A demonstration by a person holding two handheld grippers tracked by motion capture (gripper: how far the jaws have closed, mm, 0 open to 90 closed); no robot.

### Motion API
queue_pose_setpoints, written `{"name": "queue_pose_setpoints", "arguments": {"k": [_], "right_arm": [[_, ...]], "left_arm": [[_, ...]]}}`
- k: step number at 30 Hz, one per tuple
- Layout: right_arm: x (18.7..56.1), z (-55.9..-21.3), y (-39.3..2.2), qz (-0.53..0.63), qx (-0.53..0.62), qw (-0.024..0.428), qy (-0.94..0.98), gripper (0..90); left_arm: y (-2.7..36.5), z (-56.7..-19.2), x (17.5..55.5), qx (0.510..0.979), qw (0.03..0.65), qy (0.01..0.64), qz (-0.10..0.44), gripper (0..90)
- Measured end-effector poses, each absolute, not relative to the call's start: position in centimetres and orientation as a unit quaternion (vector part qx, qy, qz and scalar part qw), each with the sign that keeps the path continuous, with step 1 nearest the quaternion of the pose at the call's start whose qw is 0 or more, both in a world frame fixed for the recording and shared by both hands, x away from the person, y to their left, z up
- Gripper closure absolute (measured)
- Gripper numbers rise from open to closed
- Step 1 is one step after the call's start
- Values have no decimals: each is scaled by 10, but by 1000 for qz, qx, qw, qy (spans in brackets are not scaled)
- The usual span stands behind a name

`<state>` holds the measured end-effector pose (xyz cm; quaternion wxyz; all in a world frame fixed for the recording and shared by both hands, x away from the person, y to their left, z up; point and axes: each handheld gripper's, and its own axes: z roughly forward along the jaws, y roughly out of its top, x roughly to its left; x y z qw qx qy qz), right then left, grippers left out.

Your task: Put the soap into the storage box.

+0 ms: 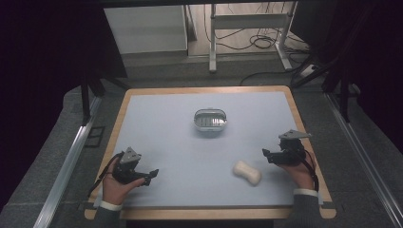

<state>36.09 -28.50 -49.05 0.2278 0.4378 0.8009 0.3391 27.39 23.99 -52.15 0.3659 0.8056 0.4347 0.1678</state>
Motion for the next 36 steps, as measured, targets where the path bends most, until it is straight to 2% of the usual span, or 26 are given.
{"name": "queue_pose_setpoints", "arguments": {"k": [36], "right_arm": [[365,-482,-297,343,435,216,804,198]], "left_arm": [[240,-523,273,808,378,425,153,73]]}}
